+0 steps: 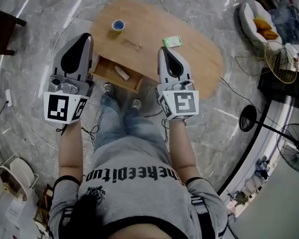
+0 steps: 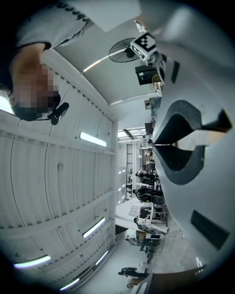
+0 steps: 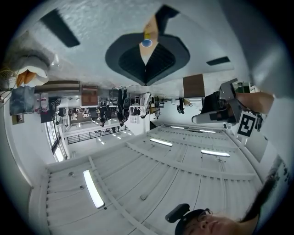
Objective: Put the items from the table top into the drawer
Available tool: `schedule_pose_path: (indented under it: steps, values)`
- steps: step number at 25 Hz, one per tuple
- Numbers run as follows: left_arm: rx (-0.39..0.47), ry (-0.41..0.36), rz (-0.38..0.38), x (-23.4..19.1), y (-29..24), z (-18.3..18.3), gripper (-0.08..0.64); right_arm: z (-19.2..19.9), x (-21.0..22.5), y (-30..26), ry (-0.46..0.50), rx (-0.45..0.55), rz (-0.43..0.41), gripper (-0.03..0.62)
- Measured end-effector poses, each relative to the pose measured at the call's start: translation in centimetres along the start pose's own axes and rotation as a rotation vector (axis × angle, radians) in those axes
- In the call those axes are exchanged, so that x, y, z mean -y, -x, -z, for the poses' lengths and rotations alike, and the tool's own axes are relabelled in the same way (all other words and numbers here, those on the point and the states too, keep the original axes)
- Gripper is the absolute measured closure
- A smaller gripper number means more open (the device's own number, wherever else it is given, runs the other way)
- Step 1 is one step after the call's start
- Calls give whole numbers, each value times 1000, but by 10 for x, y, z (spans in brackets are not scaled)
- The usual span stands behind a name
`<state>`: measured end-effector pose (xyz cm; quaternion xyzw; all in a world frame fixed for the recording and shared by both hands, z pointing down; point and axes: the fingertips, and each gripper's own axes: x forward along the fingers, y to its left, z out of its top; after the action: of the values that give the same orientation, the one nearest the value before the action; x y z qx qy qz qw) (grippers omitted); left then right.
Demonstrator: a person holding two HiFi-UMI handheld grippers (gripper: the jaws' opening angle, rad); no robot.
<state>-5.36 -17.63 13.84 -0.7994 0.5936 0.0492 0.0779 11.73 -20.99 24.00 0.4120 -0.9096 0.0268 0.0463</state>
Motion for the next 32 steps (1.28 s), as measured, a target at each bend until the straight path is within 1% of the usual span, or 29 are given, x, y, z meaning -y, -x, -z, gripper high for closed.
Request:
schedule_pose_path:
  steps: [11,15,20,24,31,32]
  values:
    - [-30,49,184,-55,-51,44,549,65,-20,-79,-53,-161,50,592]
    - [-47,65,236,-78,-70,66,549,101,-25,-110,-66,-240,46,592]
    - [-69,92,316,-92,-83,101,549,152,-28,-136,-87,-335,61,592]
    - [-91,98,360,-101,-90,131,549,191,-33,-156,-83,-395,40,571]
    - [-111,115,425,-95,-96,173,549,269,-25,-175,-24,-529,-11,524]
    - [-125,108,441,-93,-94,183,549,281,-23,-177,-15,-546,-18,518]
